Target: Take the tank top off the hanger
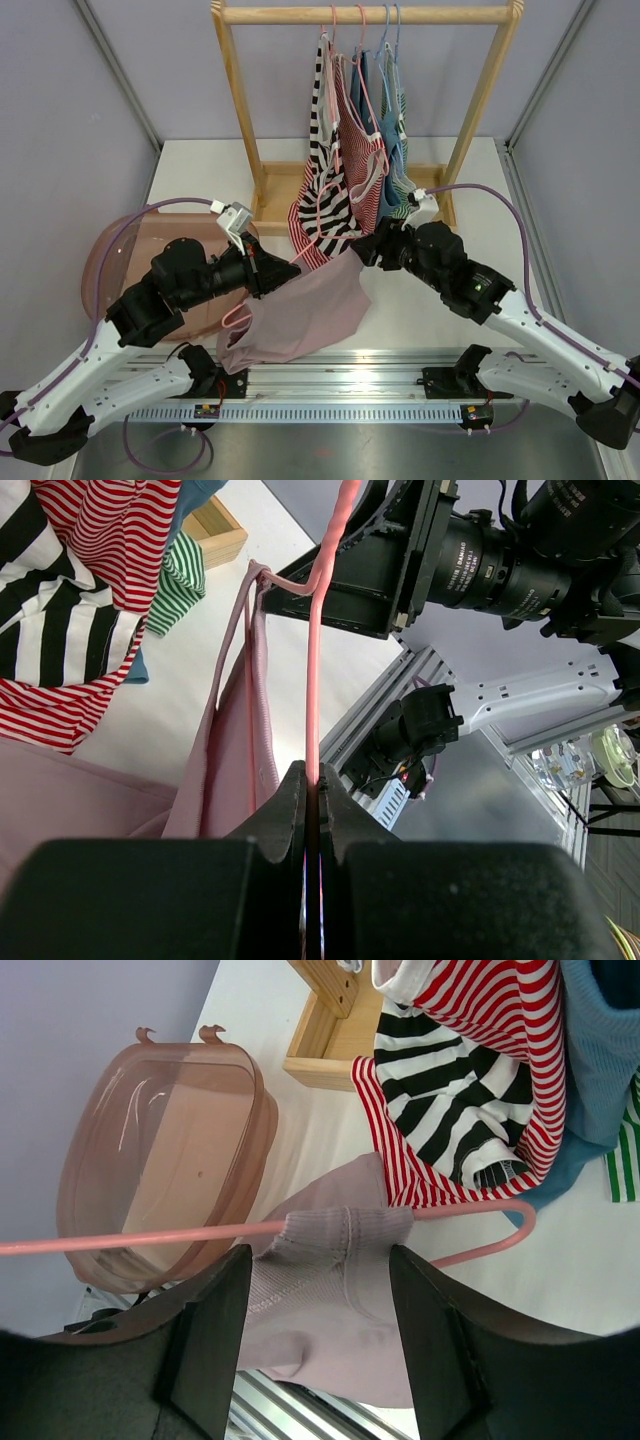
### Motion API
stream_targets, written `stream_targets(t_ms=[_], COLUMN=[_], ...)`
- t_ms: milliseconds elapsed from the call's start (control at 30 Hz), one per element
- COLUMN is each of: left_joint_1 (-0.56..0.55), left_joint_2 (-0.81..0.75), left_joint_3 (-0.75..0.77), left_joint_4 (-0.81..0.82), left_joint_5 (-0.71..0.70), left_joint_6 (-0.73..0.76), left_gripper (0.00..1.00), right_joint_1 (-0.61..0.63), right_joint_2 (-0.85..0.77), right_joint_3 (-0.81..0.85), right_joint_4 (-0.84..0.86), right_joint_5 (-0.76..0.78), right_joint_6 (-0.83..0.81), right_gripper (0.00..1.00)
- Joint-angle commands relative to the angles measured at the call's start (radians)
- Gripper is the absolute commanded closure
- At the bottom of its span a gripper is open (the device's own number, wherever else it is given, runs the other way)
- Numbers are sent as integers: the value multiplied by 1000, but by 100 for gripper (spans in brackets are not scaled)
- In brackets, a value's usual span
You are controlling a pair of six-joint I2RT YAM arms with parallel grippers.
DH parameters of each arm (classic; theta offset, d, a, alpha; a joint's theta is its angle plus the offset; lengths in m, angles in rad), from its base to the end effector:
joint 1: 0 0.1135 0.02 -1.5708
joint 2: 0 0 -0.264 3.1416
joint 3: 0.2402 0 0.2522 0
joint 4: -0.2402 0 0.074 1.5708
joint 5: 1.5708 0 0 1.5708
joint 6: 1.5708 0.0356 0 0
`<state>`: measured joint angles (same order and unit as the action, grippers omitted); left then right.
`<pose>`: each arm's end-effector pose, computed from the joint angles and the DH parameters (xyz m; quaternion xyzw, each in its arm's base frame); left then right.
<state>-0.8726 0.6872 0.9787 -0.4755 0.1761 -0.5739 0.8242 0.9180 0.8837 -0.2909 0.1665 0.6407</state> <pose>0.0855 -0.1116 0.3889 0.1696 0.7492 -0.4721 0.4325 0.1469 0.1501 0.3399 -0.0259 0.8105 0.3385 0.4774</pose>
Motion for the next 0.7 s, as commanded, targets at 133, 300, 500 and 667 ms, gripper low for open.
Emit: stream_targets(t_ms=[133, 300, 500, 667], left_joint_1=[-9, -9, -9, -9], left_joint_2=[-14, -26, -25, -26], left_joint_3=[5, 9, 26, 35], left_joint_4=[103, 77, 9, -23], left_joint_5=[26, 7, -46, -7], left_joint_6=[-3, 11, 49, 66], left_gripper=[100, 100, 100, 100], right_joint_1=[7, 7, 7, 6], right_joint_2=[42, 26, -16, -16], right_joint_3=[18, 11, 0, 44], right_joint_4=[88, 67, -7, -216], right_joint_5=[16, 79, 149, 409], right_joint_6=[-15, -26, -48, -79], right_gripper=[47, 84, 93, 100])
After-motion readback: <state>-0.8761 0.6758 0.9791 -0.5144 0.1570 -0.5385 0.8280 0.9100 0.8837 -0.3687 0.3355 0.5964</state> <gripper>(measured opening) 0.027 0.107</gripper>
